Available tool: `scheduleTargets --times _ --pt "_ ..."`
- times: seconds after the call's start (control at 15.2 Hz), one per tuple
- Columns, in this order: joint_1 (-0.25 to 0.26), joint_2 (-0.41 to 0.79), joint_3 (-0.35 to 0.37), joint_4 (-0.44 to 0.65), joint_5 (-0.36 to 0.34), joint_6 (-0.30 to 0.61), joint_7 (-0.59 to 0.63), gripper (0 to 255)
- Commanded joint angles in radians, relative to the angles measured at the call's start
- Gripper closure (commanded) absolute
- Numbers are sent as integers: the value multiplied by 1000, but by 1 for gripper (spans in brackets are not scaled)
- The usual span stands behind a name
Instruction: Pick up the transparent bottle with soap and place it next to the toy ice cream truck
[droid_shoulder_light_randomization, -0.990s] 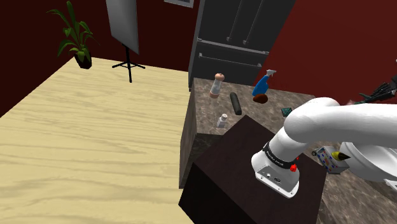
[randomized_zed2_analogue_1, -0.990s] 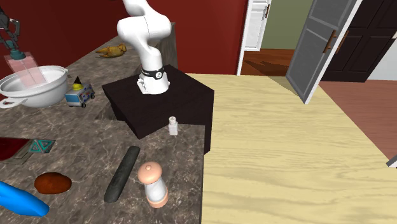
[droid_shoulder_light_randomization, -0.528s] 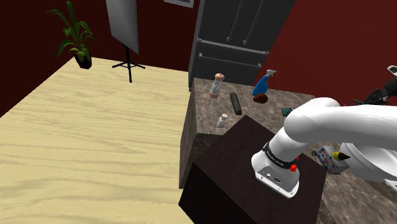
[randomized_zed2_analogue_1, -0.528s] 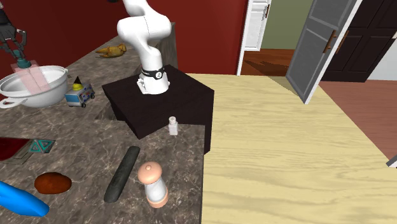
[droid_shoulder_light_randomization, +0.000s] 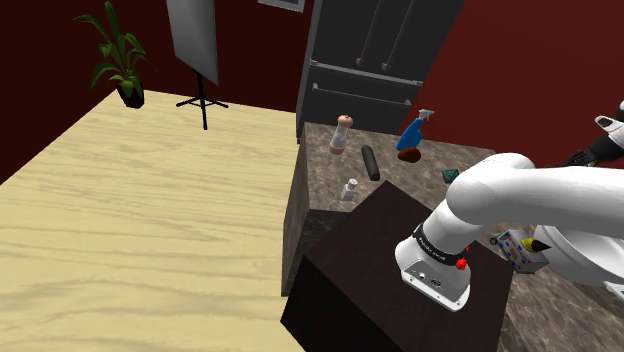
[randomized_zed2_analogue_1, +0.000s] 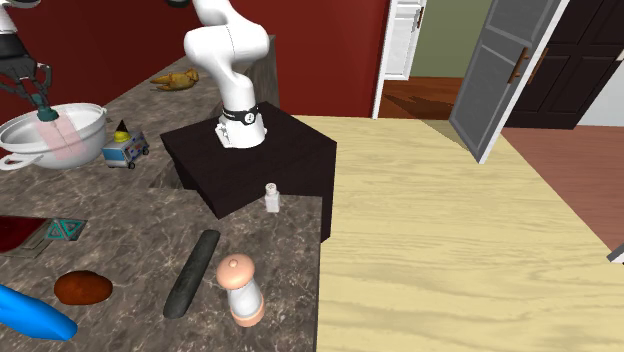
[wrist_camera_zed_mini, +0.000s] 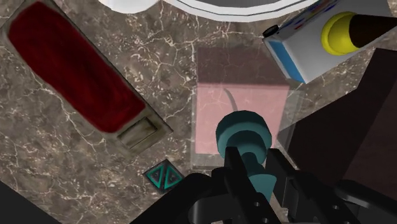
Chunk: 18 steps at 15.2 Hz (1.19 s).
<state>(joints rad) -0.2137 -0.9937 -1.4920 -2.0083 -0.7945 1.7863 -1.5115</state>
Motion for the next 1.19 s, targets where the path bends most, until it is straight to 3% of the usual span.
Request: scheduleTargets --times 0.0,1.12 --pt "3 -6 -17 -11 -13 18 2 255" --pt "53 -65 -186 -77 -136 165 22 255"
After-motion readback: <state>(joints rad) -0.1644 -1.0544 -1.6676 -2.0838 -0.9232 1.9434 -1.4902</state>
